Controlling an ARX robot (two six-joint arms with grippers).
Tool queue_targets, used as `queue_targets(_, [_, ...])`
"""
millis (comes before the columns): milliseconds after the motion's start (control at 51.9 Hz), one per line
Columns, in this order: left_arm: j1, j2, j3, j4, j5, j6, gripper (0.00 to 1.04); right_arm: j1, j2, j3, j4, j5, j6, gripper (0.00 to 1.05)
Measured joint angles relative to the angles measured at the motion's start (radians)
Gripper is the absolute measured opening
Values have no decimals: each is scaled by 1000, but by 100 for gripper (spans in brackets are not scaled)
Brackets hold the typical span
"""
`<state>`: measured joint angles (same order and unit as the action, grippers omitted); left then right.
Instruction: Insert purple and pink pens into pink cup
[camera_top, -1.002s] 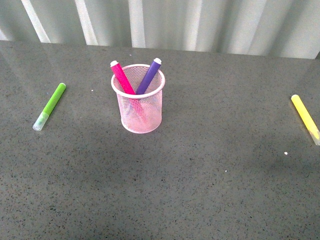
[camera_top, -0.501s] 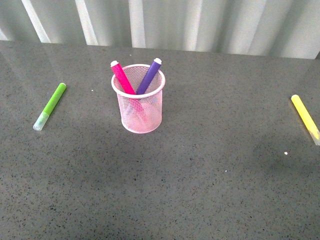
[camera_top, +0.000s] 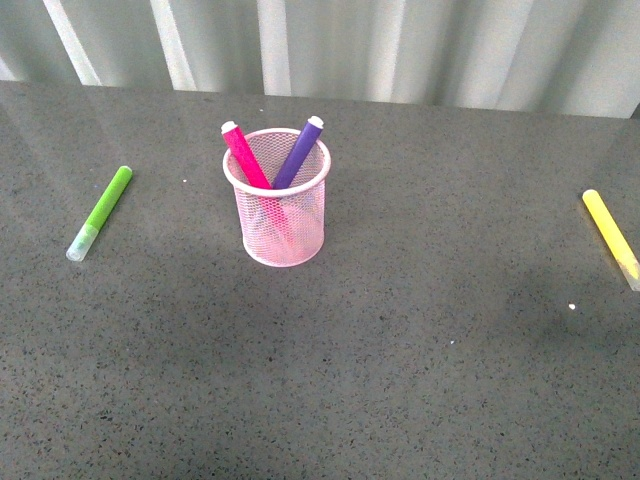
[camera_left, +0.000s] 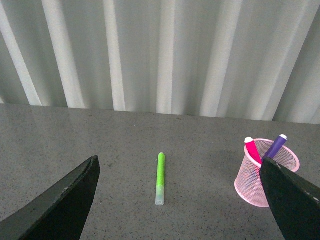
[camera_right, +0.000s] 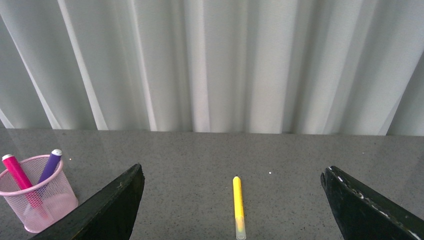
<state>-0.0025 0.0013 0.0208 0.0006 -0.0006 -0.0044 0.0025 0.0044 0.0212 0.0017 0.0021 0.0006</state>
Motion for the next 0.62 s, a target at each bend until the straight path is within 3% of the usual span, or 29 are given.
queue_targets(617, [0,0,0,0,0,0,98,0,0,0,0,0,0,98])
